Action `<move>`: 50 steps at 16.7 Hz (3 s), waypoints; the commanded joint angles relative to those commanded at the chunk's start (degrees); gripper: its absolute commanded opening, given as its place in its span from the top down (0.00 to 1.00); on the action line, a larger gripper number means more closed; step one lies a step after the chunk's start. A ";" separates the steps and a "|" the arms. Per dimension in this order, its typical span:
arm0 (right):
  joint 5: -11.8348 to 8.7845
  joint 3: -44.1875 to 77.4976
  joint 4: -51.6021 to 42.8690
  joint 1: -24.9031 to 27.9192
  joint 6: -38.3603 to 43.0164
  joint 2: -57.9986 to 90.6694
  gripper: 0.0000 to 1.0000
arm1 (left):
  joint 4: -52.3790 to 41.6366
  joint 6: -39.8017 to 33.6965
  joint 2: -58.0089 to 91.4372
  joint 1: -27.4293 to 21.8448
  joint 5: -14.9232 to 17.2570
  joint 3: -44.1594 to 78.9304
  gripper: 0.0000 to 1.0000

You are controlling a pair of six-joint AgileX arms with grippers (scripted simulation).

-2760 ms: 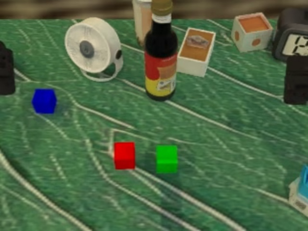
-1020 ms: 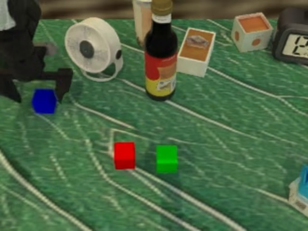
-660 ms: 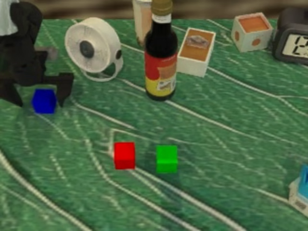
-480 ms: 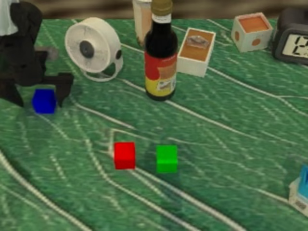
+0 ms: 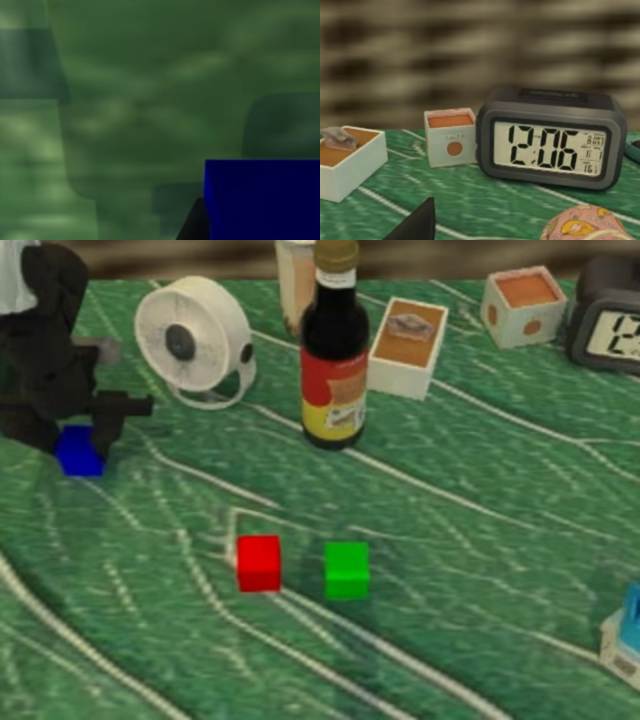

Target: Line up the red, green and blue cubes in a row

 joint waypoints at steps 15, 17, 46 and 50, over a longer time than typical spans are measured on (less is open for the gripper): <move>0.00 0.00 0.00 0.00 0.00 0.00 0.00 | -4.51 0.06 -1.64 0.38 0.02 3.66 1.00; 0.00 0.00 0.00 0.00 0.00 0.00 0.00 | -9.26 -0.03 -2.66 0.77 0.01 6.75 1.00; 0.00 0.00 0.00 0.00 0.00 0.00 0.00 | -31.08 -51.32 11.23 -48.62 -0.52 42.63 1.00; 0.00 0.00 0.00 0.00 0.00 0.00 0.00 | -28.64 -51.02 10.58 -48.53 -0.49 40.13 1.00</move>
